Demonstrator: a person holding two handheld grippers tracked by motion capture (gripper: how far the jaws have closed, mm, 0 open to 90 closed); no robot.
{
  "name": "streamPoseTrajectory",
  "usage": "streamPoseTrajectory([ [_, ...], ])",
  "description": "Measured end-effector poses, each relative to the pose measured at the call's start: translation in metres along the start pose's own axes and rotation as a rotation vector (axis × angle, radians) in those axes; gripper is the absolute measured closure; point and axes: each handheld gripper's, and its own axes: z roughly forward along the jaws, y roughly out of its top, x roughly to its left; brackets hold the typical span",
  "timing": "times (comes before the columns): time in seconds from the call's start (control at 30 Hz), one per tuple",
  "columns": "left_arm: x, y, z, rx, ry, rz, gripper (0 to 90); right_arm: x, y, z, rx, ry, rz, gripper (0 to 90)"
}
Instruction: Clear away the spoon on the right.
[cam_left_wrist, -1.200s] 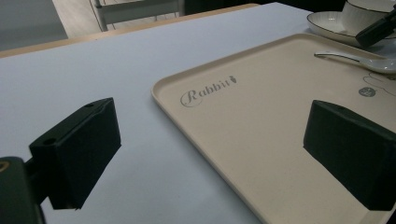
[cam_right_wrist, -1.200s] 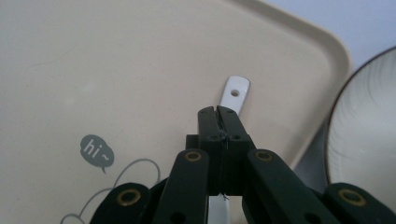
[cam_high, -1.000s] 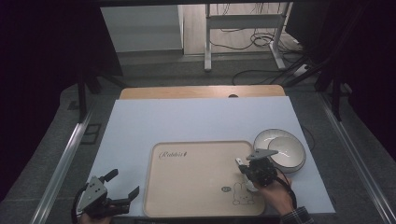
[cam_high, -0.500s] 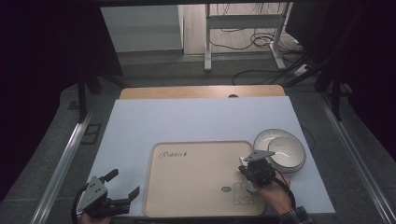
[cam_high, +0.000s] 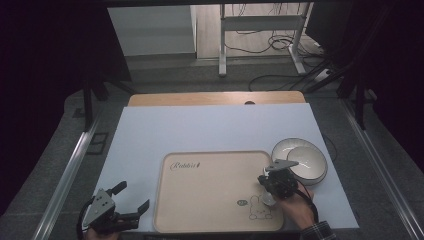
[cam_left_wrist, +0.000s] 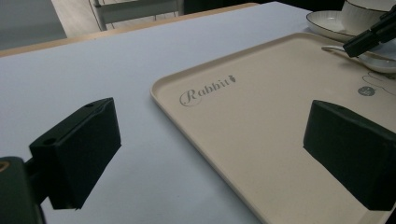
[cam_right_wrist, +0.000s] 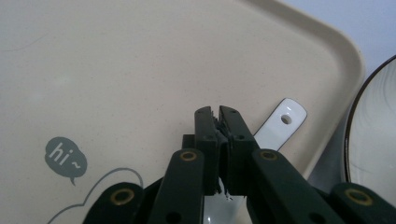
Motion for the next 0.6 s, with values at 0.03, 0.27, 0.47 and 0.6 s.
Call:
streamPoseTrajectory([
  [0.03, 0.0, 0.0, 0.0, 0.0, 0.0, 0.0, 4.0, 0.0, 0.0, -0.0002, -0.002, 0.001, 0.001, 84.3],
  [0.27, 0.0, -0.0001, 0.0001, 0.0, -0.001, -0.001, 4.0, 0.0008, 0.0004, -0.0032, -0.026, 0.004, 0.006, 75.6],
  [0.47, 0.0002, 0.0, 0.0001, 0.001, -0.006, -0.002, 4.1, 0.0031, 0.0014, -0.0059, -0.046, 0.003, -0.008, 68.6],
  [0.6, 0.0002, -0.0001, 0.0004, 0.002, -0.009, -0.003, 4.2, 0.0041, 0.0023, -0.0085, -0.059, 0.007, -0.022, 63.4],
])
